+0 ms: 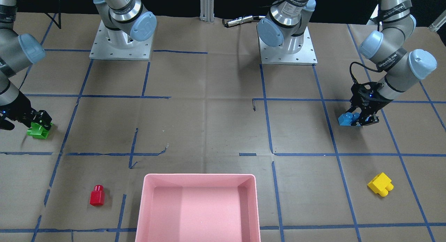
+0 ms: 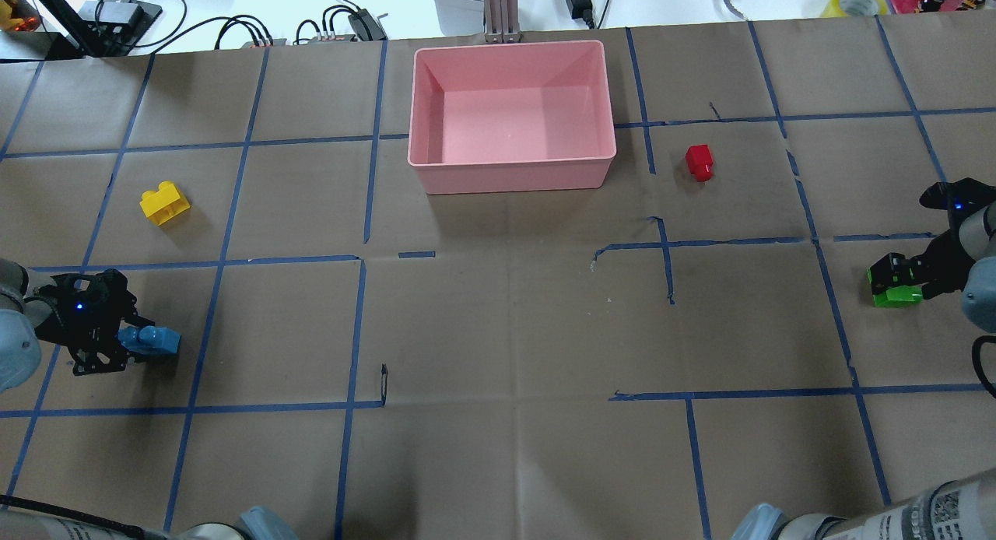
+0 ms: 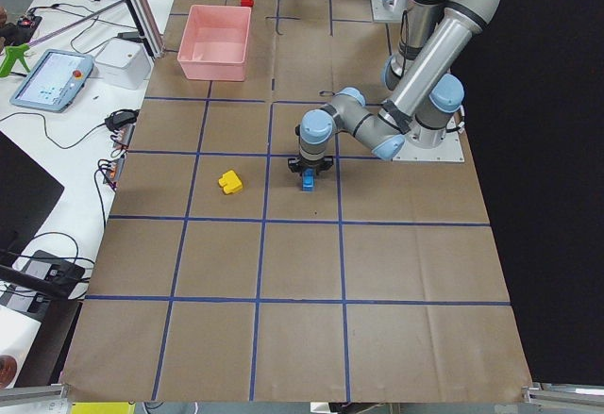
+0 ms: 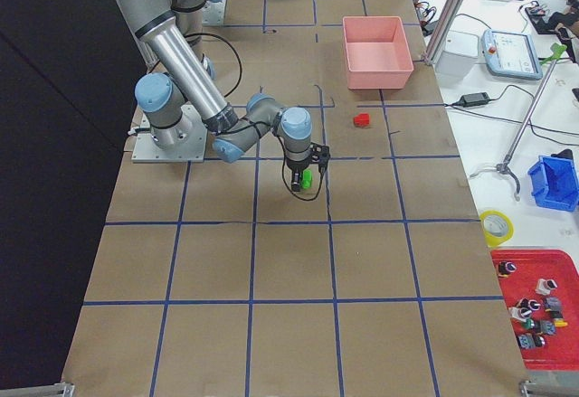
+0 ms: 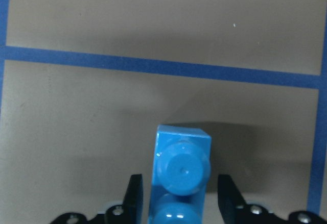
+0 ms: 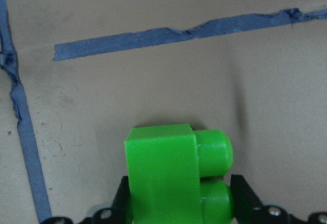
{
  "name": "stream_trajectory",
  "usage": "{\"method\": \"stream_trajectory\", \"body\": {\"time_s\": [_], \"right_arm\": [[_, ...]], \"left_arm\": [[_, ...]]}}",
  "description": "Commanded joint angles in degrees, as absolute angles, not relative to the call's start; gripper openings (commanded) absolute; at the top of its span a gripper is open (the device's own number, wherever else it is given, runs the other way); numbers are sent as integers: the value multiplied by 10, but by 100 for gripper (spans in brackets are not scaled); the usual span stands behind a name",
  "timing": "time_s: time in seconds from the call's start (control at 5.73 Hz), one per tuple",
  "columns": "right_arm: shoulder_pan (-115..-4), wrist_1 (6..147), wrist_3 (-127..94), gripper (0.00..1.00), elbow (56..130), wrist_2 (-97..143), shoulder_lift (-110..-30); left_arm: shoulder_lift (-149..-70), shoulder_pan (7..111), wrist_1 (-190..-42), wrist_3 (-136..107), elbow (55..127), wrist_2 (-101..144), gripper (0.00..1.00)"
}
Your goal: Put all blocks into box
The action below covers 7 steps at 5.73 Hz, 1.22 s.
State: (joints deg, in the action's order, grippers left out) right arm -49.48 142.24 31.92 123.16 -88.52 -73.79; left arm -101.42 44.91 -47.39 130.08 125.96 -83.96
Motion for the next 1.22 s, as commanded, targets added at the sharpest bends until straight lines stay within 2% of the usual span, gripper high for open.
{"method": "stream_trajectory", "body": {"time_s": [0.0,0.17,0.52,0.87,1.05], "right_arm": [[-495,1416,322,8,1228,-889,-742],[-495,1349,324,6,1200,-912,-777],[-503,1206,323,6,1121,-922,-868],[-625,1121,282,6,1037,-923,-904],[-686,1065,174,6,986,-913,-897]], "left_arm": [[-1018,450,-436,1292,1256,-845,13],[-1010,450,-432,1266,1246,-848,3],[-992,459,-477,1160,1180,-864,0],[-983,516,-656,932,1027,-850,0],[-993,546,-733,769,947,-834,0]]}}
